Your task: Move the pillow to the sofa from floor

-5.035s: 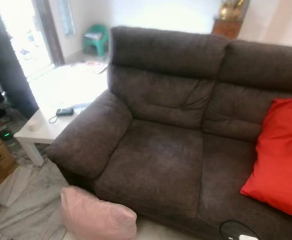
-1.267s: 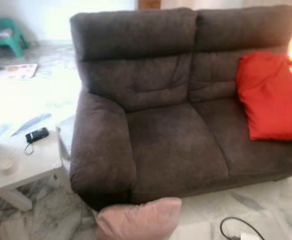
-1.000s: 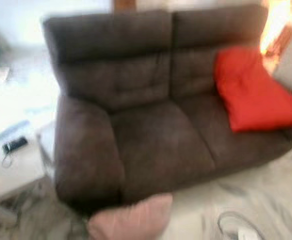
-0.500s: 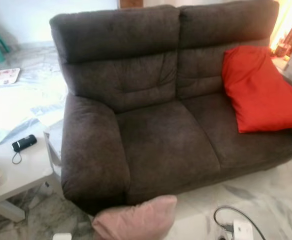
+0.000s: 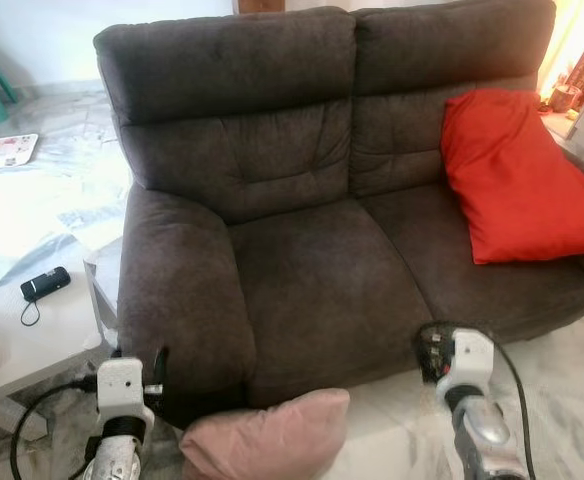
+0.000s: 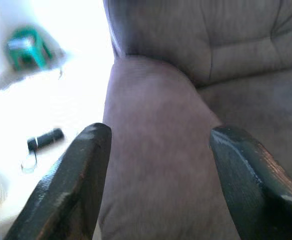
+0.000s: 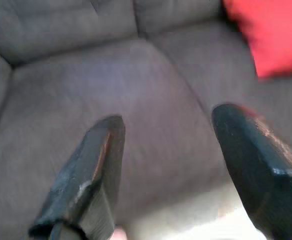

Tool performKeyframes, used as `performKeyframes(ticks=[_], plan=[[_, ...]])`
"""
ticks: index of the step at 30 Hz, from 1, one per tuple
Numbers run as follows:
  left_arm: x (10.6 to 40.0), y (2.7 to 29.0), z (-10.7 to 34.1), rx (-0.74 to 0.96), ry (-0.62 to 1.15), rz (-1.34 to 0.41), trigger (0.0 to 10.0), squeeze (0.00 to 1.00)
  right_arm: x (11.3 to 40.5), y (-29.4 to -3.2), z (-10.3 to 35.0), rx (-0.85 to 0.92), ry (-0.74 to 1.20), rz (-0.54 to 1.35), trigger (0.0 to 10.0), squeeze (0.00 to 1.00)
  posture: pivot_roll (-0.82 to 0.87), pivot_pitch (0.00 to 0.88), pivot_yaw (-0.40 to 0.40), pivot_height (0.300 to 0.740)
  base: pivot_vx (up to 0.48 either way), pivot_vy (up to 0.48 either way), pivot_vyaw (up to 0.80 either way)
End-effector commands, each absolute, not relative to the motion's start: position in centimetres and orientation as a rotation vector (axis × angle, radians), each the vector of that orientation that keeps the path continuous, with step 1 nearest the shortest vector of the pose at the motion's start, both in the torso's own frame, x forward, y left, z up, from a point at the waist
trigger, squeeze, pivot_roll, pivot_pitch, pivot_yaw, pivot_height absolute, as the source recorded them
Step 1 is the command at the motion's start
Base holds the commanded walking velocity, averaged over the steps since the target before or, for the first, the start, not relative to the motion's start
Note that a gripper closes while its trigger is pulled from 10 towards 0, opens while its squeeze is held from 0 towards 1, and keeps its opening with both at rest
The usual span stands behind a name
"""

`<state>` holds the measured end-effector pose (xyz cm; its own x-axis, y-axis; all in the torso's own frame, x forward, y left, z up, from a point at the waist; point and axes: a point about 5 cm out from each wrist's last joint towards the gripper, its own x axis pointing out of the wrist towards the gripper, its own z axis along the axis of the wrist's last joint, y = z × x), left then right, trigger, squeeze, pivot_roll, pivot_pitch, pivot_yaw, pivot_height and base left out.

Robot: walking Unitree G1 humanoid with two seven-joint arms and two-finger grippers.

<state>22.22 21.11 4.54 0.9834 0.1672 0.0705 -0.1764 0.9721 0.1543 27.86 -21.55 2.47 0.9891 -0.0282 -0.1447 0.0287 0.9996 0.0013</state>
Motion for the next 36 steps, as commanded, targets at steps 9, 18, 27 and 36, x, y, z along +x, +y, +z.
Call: performKeyframes(ticks=[9, 18, 27, 36], plan=[[23.9, 19.8, 10.0, 0.18, -0.217, 0.137, 10.0, 0.0, 29.2, -19.1, 8.9, -0.027, -0.164, 0.057, 10.0, 0.0, 0.05, 0.04, -0.004, 0.74, 0.0, 0.0, 0.0], [24.5, 20.0, 12.6, 0.197, -0.25, 0.124, 10.0, 0.0, 27.2, -17.5, 8.5, -0.035, -0.137, 0.091, 10.0, 0.0, 0.05, 0.051, 0.004, 0.74, 0.0, 0.0, 0.0], [24.9, 20.2, 12.5, 0.193, -0.219, 0.112, 10.0, 0.0, 25.6, -18.1, 9.1, -0.045, -0.135, 0.062, 10.0, 0.0, 0.04, 0.023, 0.018, 0.74, 0.0, 0.0, 0.0], [25.2, 19.6, 12.3, 0.182, -0.201, 0.084, 10.0, 0.0, 27.1, -17.9, 10.1, -0.048, -0.139, 0.062, 10.0, 0.0, 0.03, 0.0, 0.016, 0.74, 0.0, 0.0, 0.0]])
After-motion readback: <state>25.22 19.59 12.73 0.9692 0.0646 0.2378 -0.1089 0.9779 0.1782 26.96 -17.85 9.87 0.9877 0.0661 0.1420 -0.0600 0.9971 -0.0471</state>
